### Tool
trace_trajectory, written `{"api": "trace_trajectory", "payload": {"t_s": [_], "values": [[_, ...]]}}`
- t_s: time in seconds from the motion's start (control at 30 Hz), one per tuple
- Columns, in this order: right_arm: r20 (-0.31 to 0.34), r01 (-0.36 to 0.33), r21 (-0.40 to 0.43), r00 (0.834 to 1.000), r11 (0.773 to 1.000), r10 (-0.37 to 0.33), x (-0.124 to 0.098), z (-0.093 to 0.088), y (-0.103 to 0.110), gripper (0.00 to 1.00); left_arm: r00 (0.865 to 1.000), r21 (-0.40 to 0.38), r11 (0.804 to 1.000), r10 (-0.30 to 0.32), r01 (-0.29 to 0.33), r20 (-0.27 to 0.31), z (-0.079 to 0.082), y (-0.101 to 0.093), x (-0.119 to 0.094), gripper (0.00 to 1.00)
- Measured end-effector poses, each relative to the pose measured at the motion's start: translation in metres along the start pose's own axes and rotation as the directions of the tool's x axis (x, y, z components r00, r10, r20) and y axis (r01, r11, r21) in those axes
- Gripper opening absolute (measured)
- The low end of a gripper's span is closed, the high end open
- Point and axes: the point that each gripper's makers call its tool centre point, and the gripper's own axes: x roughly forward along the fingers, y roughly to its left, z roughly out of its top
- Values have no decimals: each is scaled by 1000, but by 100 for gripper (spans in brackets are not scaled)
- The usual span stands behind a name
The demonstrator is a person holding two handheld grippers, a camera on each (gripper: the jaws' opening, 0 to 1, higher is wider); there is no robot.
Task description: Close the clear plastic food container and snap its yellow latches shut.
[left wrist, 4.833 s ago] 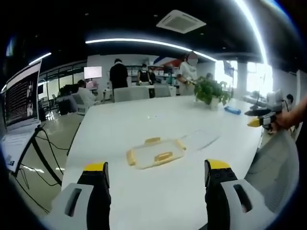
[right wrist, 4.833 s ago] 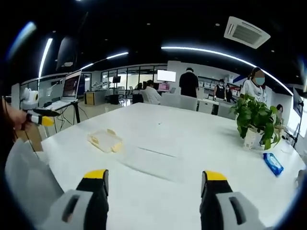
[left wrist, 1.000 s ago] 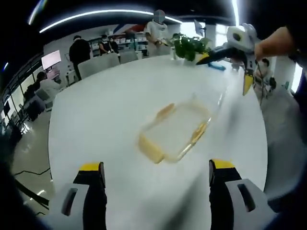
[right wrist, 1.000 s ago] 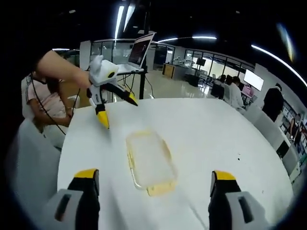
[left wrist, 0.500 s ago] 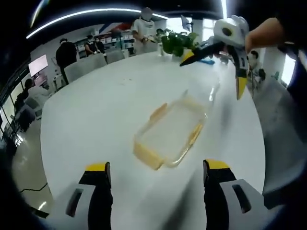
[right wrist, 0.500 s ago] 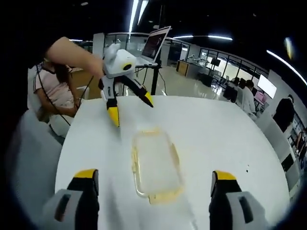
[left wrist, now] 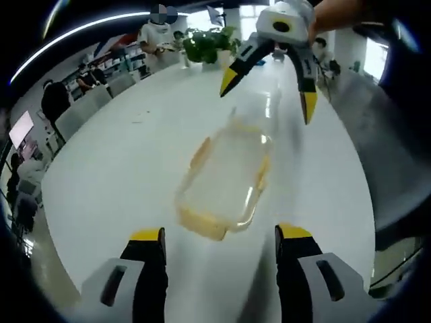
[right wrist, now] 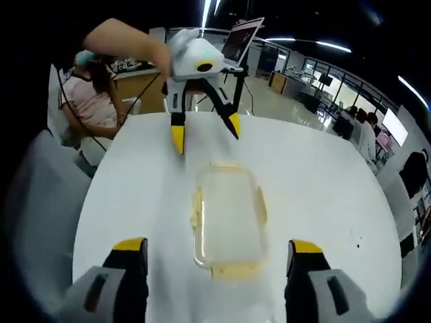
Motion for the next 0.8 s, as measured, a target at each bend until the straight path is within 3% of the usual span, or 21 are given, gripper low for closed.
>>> {"api": "trace_trajectory", "payload": {"t_s": [0.13,0.27,0.3,0.33,0.5,0.6,0.7,0.8], "values": [[-29,1,15,1000,1000,0,3,-6,-10,78,1000,7,1000,-10,10,-11,0,8,3,60],[-58,-15,17,998,1000,16,7,-13,-15,72,1000,-4,1000,-8,8,-14,-5,20,10,68],[-79,-15,14,997,1000,16,8,-17,-17,72,1000,14,1000,-4,4,-17,-5,21,10,70],[-93,-22,12,995,1000,23,9,-20,-17,72,1000,82,997,-9,11,-21,-4,22,11,71],[-147,-53,2,988,999,53,11,-35,-15,59,996,116,992,-50,58,-73,-6,20,18,64],[-194,-58,-5,979,998,56,13,-45,-15,58,994,148,986,-68,81,-91,-9,20,24,67],[-198,-86,30,976,996,90,15,-48,-11,57,993,180,980,-61,79,-105,-12,28,28,69],[-217,-88,33,972,996,93,17,-52,-10,57,989,171,978,-98,116,-106,-12,27,30,63]]}}
